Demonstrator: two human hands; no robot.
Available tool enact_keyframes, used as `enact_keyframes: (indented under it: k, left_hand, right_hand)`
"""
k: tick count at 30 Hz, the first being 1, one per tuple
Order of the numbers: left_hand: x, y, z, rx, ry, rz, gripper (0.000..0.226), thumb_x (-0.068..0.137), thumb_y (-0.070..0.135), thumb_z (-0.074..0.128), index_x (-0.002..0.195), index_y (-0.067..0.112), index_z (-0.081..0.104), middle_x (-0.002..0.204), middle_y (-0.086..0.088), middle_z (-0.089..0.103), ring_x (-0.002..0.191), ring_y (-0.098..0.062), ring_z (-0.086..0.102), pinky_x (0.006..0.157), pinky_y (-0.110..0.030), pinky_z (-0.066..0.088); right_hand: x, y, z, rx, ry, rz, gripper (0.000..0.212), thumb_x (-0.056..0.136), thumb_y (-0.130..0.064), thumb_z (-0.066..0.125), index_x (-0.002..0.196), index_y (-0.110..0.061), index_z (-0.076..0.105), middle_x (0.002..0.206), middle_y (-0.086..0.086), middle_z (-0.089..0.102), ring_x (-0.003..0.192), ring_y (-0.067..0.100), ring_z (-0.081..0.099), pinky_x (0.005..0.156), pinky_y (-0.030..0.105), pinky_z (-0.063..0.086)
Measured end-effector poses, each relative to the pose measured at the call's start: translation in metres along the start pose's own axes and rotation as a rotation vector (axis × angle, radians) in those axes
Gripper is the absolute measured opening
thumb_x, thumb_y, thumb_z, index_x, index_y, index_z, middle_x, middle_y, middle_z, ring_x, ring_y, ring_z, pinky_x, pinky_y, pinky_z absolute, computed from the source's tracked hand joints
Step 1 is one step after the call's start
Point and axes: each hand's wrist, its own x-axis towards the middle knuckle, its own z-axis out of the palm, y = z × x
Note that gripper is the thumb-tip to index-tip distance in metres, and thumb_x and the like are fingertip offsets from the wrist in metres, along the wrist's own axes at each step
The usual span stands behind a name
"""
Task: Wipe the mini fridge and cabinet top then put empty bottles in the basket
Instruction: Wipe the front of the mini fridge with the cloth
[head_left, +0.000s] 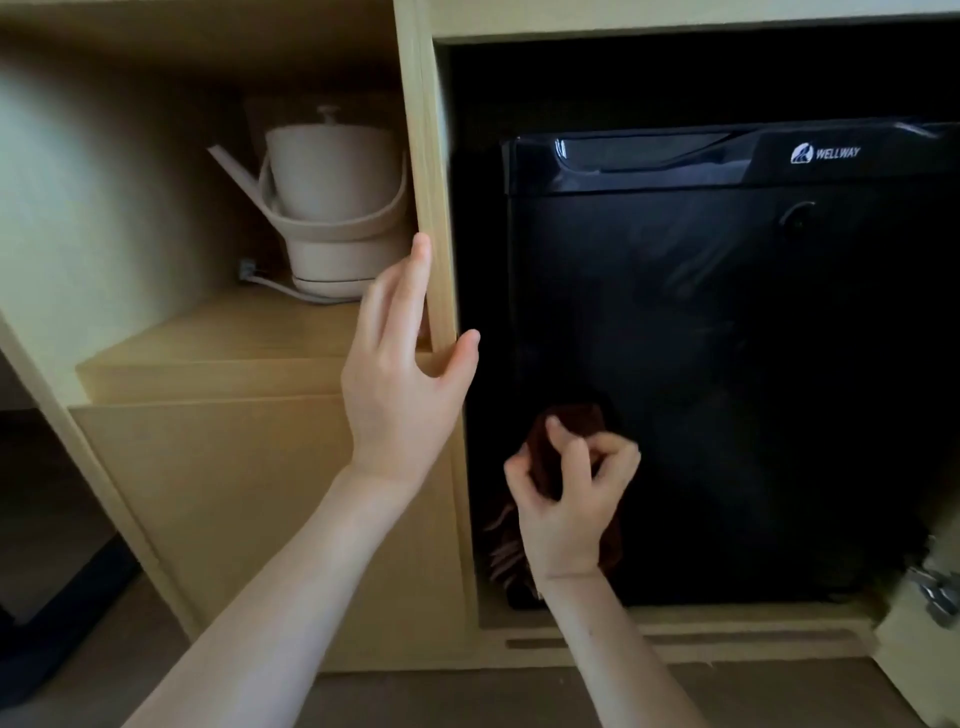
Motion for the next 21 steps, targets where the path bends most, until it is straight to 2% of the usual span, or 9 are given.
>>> enact_keyframes:
  k: [2, 5, 8, 12, 17, 21]
  left_hand:
    - [-0.007, -0.001, -0.004, 0.054, -0.003, 0.039, 0.068, 0.087, 0.023, 0.075, 0.146, 0.007, 0.046, 0.132, 0.0, 0.052, 0.104, -0.016, 0.062, 0.087, -0.01, 0.048]
    - [-0.014, -0.005, -0.007, 0.103, 0.01, 0.107, 0.061, 0.087, 0.022, 0.075, 0.139, 0.001, 0.053, 0.129, -0.012, 0.059, 0.113, -0.019, 0.059, 0.098, -0.021, 0.048]
    - [-0.02, -0.009, -0.008, 0.144, -0.006, 0.118, 0.061, 0.087, 0.025, 0.074, 0.139, 0.003, 0.053, 0.128, -0.012, 0.061, 0.116, -0.018, 0.058, 0.098, -0.026, 0.049]
    - [-0.024, -0.011, -0.006, 0.171, 0.014, 0.125, 0.06, 0.089, 0.028, 0.072, 0.141, 0.006, 0.052, 0.13, -0.01, 0.06, 0.118, -0.015, 0.056, 0.099, -0.017, 0.043]
    - [-0.025, -0.009, -0.004, 0.189, 0.013, 0.098, 0.063, 0.088, 0.028, 0.072, 0.143, 0.008, 0.05, 0.132, -0.008, 0.058, 0.115, -0.013, 0.057, 0.095, -0.022, 0.047]
    - [-0.022, -0.001, -0.009, 0.181, -0.038, 0.07, 0.066, 0.086, 0.027, 0.074, 0.143, 0.005, 0.048, 0.13, -0.014, 0.054, 0.117, -0.018, 0.051, 0.101, -0.026, 0.044]
  right_hand:
    - [-0.026, 0.004, -0.006, -0.001, -0.067, 0.045, 0.029, 0.081, -0.024, 0.068, 0.105, -0.016, 0.054, 0.101, 0.003, 0.035, 0.081, 0.029, 0.049, 0.064, 0.049, 0.052]
    - [-0.016, -0.002, -0.004, 0.059, -0.063, 0.114, 0.027, 0.08, -0.025, 0.07, 0.101, -0.017, 0.055, 0.1, 0.001, 0.036, 0.083, 0.027, 0.05, 0.069, 0.053, 0.051]
    - [0.022, -0.015, 0.005, 0.129, 0.01, 0.11, 0.028, 0.081, -0.024, 0.073, 0.102, -0.02, 0.056, 0.103, -0.003, 0.037, 0.087, 0.026, 0.052, 0.074, 0.054, 0.051]
    - [0.033, -0.012, 0.016, 0.053, 0.077, 0.011, 0.027, 0.084, -0.022, 0.072, 0.105, -0.017, 0.056, 0.102, 0.0, 0.037, 0.084, 0.023, 0.048, 0.068, 0.048, 0.05]
    - [-0.044, 0.008, 0.003, -0.032, -0.041, 0.067, 0.032, 0.083, -0.026, 0.067, 0.108, -0.015, 0.052, 0.103, 0.004, 0.035, 0.081, 0.029, 0.05, 0.063, 0.049, 0.053]
    - [-0.047, 0.006, -0.004, -0.007, -0.102, 0.155, 0.032, 0.081, -0.027, 0.067, 0.107, -0.017, 0.052, 0.103, 0.002, 0.035, 0.086, 0.023, 0.046, 0.07, 0.05, 0.053]
